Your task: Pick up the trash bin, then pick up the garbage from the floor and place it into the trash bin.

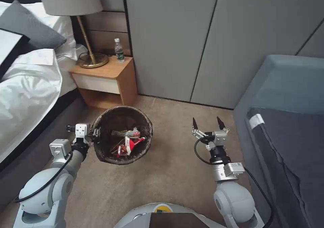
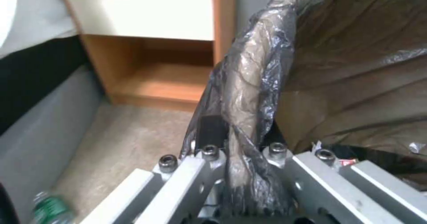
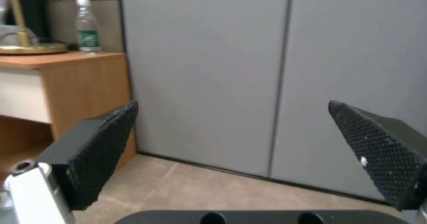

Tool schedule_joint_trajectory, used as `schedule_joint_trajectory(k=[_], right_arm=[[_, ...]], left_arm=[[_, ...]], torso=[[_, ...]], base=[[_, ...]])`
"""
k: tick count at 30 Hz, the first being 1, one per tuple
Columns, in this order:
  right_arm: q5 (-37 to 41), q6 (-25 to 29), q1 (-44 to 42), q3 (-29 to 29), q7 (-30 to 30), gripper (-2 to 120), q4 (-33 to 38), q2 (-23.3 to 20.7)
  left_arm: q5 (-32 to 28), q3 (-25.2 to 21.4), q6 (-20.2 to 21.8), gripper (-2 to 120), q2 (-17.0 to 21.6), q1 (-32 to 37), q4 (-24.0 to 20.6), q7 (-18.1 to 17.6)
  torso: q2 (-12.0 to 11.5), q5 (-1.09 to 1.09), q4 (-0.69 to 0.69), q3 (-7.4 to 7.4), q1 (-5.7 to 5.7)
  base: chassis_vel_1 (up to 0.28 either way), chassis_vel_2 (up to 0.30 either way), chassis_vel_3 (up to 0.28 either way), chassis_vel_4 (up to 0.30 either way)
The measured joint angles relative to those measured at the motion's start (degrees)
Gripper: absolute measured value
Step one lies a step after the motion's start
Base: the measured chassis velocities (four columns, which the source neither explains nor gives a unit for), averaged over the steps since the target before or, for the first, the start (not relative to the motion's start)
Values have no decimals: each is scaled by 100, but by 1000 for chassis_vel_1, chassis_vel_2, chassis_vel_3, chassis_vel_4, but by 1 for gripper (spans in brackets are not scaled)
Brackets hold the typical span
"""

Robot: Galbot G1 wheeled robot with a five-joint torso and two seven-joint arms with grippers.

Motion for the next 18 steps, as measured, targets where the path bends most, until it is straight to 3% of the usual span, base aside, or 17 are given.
schedule_joint_trajectory(k=[18], right_arm=[[66, -112, 177, 6, 17, 100, -73, -13]], left_arm=[[12, 30, -10, 3, 23, -50, 23, -18]], torso=[[0, 0, 0, 0, 0]], base=[[99, 94, 106, 100]])
